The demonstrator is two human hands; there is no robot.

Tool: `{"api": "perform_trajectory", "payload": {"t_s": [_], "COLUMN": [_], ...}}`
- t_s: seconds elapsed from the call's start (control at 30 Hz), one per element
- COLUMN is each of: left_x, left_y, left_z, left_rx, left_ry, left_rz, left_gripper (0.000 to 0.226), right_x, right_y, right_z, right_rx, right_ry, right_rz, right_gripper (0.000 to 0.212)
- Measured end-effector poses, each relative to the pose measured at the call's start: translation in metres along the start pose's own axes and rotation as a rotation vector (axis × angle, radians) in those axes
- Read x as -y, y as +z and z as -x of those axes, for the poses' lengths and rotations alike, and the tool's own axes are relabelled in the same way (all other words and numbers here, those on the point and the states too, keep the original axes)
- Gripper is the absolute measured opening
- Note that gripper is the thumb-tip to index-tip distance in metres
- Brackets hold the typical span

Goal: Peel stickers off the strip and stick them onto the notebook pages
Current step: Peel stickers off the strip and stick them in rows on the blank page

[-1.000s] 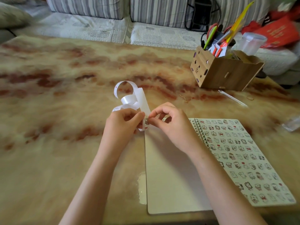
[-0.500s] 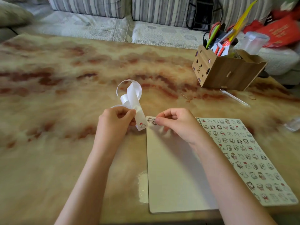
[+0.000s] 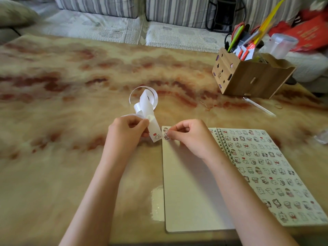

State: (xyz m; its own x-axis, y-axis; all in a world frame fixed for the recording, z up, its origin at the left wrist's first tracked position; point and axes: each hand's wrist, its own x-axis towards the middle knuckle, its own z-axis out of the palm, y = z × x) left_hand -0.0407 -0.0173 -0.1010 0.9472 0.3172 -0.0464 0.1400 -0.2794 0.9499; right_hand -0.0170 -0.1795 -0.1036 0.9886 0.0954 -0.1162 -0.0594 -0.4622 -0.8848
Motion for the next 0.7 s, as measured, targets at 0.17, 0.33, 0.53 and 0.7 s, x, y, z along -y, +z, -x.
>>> {"api": "perform_trajectory", "payload": {"t_s": [0.17, 0.33, 0.53, 0.7], "left_x": [-0.0011, -0.0014, -0.0011, -0.0011], "left_y": [-0.0002, -0.0005, -0.0002, 0.0012], "left_z": [0.0001, 0.0010, 0.0006, 0.0008], "left_rx": [-0.003, -0.002, -0.001, 0.001], "left_ry": [-0.008, -0.003, 0.012, 0.002], "left_rz": [0.000, 0.002, 0.005, 0.012], "left_gripper": [0.019, 0.020, 0.020, 0.019], "right_x": [-0.0030, -0.0039, -0.0044, -0.0067], "right_y": [0.0021, 0.0018, 0.0021, 0.0054], "right_z": [-0.0017, -0.0021, -0.0026, -0.0041], "right_rx": [-0.023, -0.020, -0.018, -0.044], "right_ry": [-0.010, -0.015, -0.030, -0.038], "right_rz": [0.013, 0.043, 0.055, 0.084], "right_gripper": [0.004, 0.005, 0.004, 0.004]}}
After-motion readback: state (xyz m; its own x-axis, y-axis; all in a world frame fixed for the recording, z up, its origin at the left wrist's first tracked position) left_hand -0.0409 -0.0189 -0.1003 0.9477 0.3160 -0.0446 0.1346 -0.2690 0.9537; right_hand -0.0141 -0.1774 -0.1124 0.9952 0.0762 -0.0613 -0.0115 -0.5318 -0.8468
